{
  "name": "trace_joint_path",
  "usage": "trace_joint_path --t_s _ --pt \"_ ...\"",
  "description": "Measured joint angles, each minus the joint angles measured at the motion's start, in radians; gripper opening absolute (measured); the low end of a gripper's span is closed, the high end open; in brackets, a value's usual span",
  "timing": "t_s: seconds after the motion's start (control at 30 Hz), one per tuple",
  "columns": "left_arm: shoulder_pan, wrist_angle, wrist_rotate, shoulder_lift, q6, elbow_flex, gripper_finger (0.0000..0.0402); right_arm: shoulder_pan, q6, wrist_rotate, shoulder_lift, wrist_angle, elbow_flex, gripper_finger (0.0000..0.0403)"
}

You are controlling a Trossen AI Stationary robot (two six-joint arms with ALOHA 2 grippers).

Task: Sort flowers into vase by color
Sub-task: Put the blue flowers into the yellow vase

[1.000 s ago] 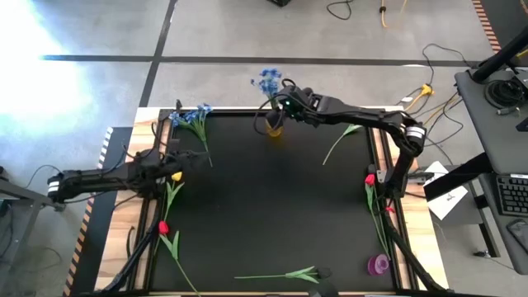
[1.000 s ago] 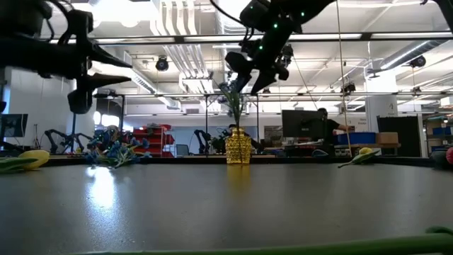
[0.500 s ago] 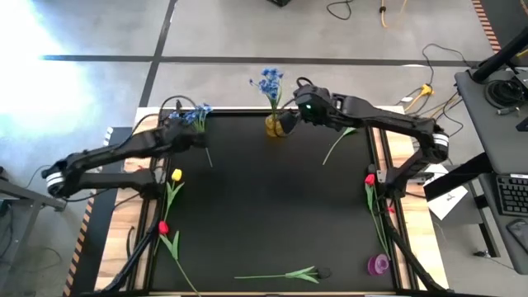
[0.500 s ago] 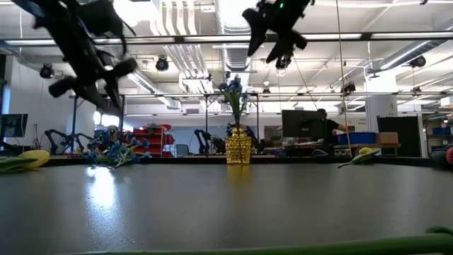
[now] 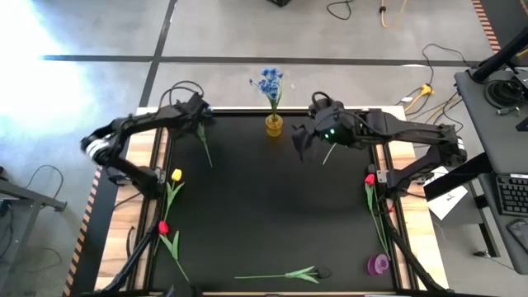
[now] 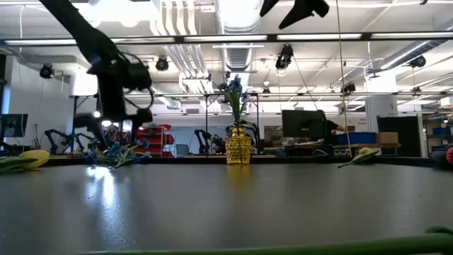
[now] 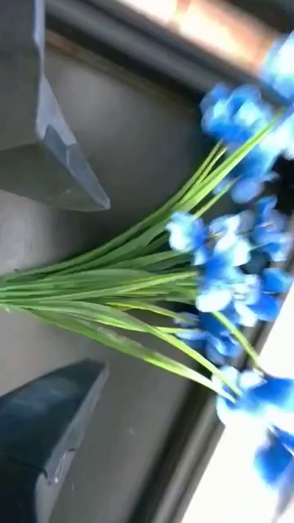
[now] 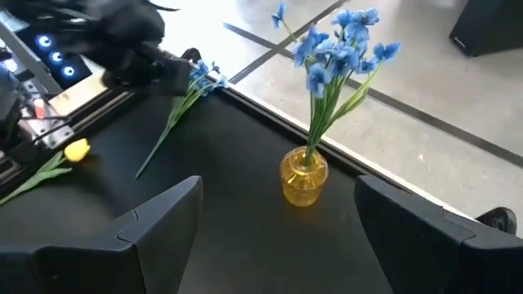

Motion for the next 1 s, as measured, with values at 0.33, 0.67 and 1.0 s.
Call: trace_joint_path --t_s 0.33,0.67,1.0 --pt "0.022 -0.041 0.012 0.246 0.005 0.126 0.0288 0.073 0.051 0.038 0.007 -0.041 -0.001 0.0301" --pt "0.025 -0.008 0.036 0.231 0.007 0.121 0.0044 0.107 0.052 0.02 -0.002 -0.05 -0.001 0.029" --pt "-0.204 0.429 0.068 -0.129 0.095 -0.004 0.0003 0.106 -0.091 -0.041 -0.051 -0.062 0.025 0.0259"
